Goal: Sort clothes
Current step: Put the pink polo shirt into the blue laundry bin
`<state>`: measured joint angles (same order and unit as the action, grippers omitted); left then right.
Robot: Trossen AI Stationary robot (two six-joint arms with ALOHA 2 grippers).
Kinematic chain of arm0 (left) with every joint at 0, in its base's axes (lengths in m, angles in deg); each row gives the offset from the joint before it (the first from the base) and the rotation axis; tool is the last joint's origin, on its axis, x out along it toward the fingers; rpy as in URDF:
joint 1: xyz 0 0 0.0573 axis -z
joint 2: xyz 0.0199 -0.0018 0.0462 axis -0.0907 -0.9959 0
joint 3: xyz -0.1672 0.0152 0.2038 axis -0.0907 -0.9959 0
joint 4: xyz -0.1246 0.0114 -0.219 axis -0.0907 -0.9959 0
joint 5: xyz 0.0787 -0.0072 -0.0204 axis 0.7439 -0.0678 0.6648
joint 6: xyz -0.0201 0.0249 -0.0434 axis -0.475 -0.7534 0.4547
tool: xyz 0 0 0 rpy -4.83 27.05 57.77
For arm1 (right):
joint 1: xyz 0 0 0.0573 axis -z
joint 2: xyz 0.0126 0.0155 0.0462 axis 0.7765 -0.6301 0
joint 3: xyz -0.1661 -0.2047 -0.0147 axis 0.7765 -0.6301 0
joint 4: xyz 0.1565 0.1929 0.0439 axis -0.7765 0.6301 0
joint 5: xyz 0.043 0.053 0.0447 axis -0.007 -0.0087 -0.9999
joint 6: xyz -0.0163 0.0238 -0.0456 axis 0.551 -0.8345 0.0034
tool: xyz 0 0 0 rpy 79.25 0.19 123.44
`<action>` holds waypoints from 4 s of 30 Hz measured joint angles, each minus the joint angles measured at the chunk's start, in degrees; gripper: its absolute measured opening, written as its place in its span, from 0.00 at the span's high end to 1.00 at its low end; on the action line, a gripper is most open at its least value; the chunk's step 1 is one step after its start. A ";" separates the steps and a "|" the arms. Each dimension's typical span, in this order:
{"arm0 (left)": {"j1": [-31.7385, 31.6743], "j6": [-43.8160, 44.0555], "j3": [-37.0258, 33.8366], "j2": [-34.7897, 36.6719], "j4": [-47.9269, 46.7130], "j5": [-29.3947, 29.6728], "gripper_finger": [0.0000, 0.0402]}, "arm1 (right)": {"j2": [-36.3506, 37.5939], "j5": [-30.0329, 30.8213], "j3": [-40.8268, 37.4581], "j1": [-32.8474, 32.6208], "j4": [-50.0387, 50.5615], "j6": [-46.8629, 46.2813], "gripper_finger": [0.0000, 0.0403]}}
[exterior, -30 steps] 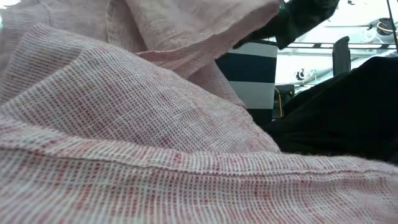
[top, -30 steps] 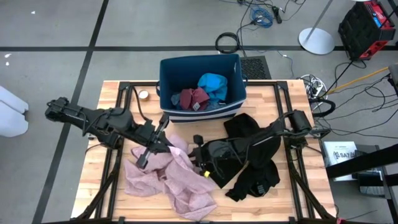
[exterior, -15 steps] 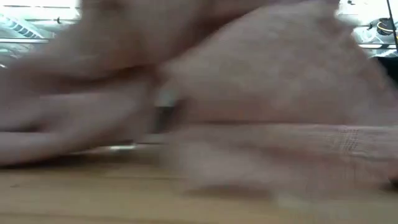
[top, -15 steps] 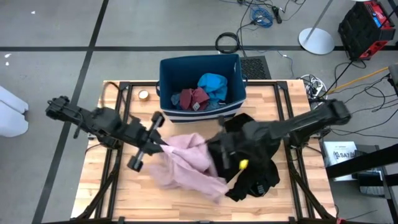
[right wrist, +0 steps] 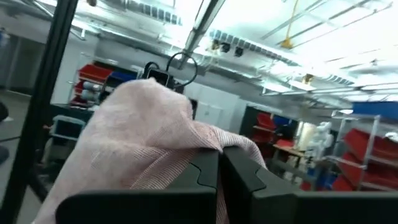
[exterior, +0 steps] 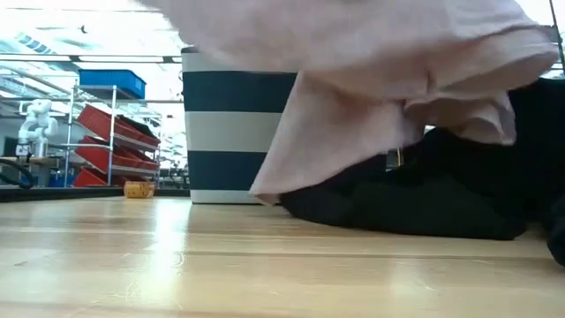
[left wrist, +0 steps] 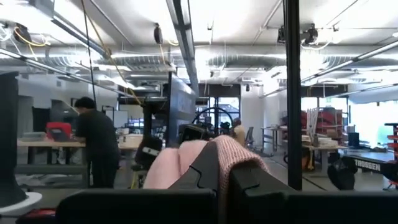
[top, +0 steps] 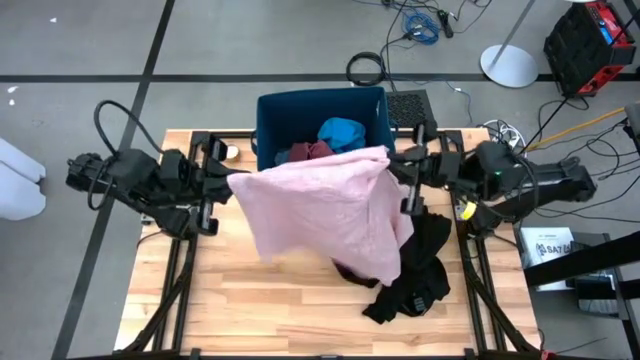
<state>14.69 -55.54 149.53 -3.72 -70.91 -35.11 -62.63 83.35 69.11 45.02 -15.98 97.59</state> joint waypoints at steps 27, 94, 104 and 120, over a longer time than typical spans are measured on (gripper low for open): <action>10.18 -3.76 0.00 -0.79 -14.41 3.33 1.00 | -33.56 -15.91 37.81 -1.59 34.47 -5.25 1.00; -0.06 38.83 -35.37 -17.15 -7.96 -9.19 0.58 | -24.33 3.63 -16.90 -1.00 17.96 -34.56 1.00; 0.11 47.48 -31.56 -5.31 -36.47 -13.43 0.54 | -28.60 2.60 -16.90 -1.50 16.72 -35.01 1.00; -2.51 35.49 -31.48 -10.05 -5.76 -3.56 0.54 | -28.45 2.69 -16.92 -1.68 13.67 -32.23 1.00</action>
<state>12.19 -20.04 118.04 -13.77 -76.67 -38.68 -91.07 86.03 52.19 43.34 -2.31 65.36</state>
